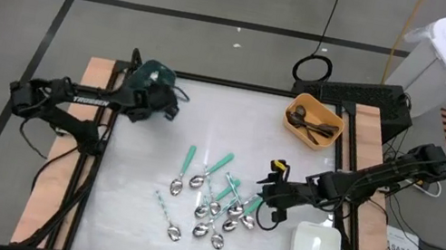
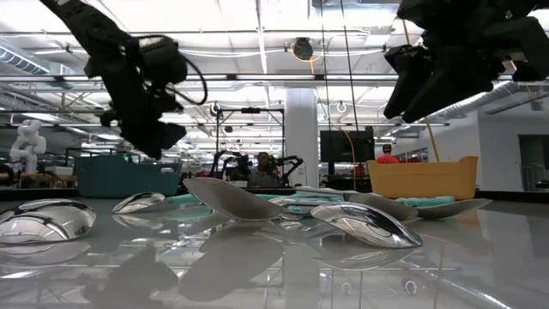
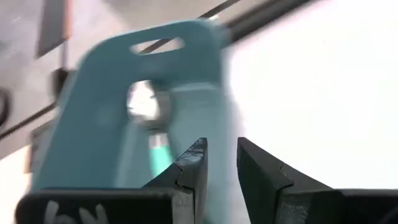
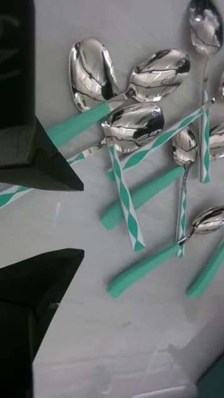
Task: Sort silverware by color (type)
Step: Put the patterned green spoon into the white bin
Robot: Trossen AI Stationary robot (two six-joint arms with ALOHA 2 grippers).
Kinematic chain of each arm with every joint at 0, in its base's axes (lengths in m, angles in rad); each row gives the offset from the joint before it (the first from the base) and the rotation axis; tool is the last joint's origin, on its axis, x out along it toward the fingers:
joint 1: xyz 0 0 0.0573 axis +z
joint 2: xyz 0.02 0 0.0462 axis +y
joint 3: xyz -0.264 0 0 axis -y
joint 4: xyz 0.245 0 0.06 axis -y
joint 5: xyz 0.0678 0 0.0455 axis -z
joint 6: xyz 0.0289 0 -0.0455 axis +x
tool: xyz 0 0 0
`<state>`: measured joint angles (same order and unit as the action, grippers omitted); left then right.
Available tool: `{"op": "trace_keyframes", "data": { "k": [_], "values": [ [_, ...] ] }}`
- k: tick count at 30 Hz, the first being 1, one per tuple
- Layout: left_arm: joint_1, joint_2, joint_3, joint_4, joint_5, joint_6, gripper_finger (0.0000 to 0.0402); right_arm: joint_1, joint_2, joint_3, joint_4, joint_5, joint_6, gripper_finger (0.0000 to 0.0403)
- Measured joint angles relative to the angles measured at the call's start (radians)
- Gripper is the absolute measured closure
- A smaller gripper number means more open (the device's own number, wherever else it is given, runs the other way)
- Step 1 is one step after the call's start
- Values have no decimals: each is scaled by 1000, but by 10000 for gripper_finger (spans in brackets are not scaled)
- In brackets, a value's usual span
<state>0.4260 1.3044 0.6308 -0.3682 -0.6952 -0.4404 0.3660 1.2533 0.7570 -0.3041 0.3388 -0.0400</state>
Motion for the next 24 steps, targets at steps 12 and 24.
{"op": "trace_keyframes", "data": {
  "k": [12, 24],
  "values": [
    [-597, -11, 0, 94, -173, -235, 314, 3, 66, 0, 103, -106, 123, 248],
    [-831, 15, 2, 276, -217, -222, 314, 2, 259, 112, 35, -154, -13, 248]
  ]
}}
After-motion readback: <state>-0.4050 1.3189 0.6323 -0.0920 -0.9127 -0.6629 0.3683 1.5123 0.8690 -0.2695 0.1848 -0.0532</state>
